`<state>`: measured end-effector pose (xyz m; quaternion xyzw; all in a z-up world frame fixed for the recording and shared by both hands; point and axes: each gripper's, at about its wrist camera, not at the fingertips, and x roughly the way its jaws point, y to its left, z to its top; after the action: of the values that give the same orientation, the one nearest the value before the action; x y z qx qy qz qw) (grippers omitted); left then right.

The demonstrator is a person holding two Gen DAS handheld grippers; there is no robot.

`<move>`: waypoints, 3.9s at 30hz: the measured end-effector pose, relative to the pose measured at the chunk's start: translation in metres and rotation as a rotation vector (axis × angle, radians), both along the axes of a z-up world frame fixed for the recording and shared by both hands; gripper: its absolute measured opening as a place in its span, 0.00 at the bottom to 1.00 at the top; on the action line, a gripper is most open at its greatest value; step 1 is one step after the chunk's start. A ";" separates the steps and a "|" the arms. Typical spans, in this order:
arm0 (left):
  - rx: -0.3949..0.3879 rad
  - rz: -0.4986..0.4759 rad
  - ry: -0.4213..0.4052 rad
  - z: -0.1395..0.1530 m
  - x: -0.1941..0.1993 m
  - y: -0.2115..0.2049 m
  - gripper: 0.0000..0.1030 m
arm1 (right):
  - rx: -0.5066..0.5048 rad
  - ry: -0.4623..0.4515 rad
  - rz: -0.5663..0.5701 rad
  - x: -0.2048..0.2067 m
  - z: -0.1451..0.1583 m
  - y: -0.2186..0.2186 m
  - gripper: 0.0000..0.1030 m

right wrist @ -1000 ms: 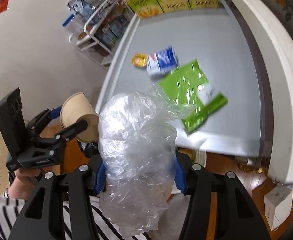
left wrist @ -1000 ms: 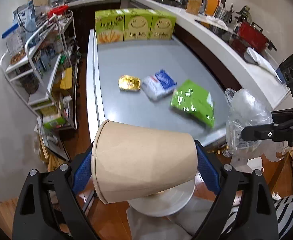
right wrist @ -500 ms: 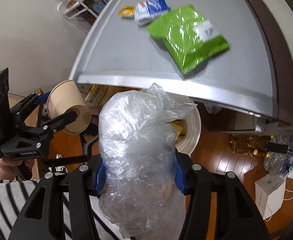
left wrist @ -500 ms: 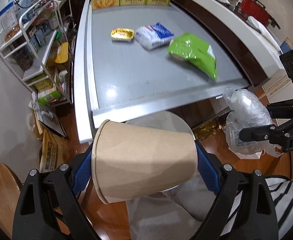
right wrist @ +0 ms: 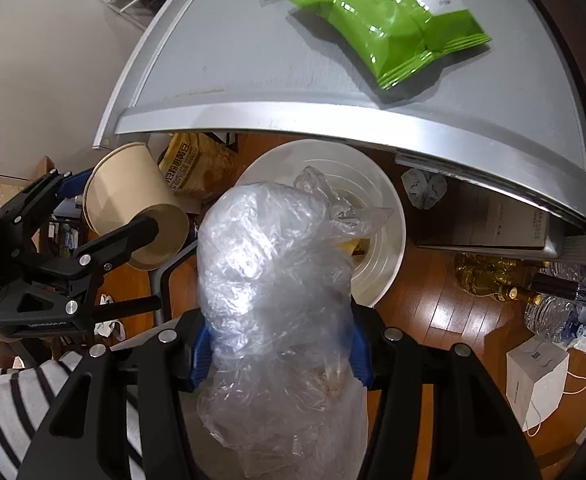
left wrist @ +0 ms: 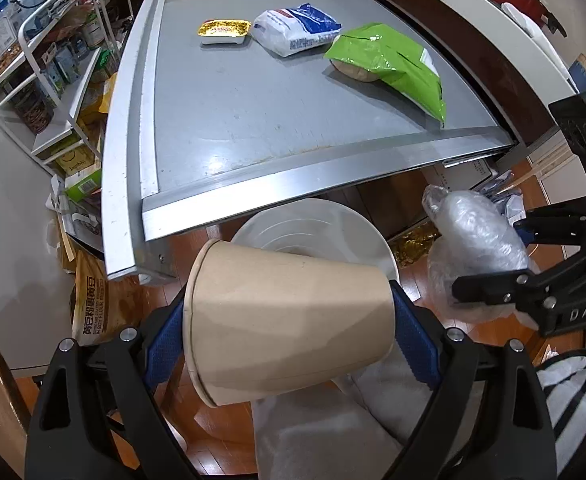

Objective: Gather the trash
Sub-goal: 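Carry the paper cup in left tool and plastic bag in right tool over the bin, then open left tool to drop the cup while right tool releases the plastic bag, then raise both tools from the bin back over the counter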

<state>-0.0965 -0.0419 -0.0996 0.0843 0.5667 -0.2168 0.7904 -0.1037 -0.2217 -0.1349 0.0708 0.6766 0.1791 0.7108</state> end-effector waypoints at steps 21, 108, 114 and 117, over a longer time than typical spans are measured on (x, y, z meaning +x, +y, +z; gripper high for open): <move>0.046 -0.033 0.037 -0.029 0.008 -0.006 0.89 | -0.040 0.037 0.021 0.013 -0.017 0.016 0.51; 0.009 -0.052 -0.083 0.027 -0.003 -0.001 0.96 | -0.189 -0.413 -0.011 0.025 0.096 -0.006 0.95; -0.100 0.065 -0.110 0.056 0.036 0.024 0.96 | -0.296 -0.439 0.081 0.078 0.090 -0.009 0.95; -0.144 0.118 -0.099 0.058 0.051 0.034 0.96 | -0.329 -0.417 0.145 0.096 0.077 -0.001 0.95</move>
<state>-0.0457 -0.0075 -0.0411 0.0044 0.5140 -0.2057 0.8328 -0.0077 -0.2229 -0.0581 -0.1324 0.5389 0.1280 0.8220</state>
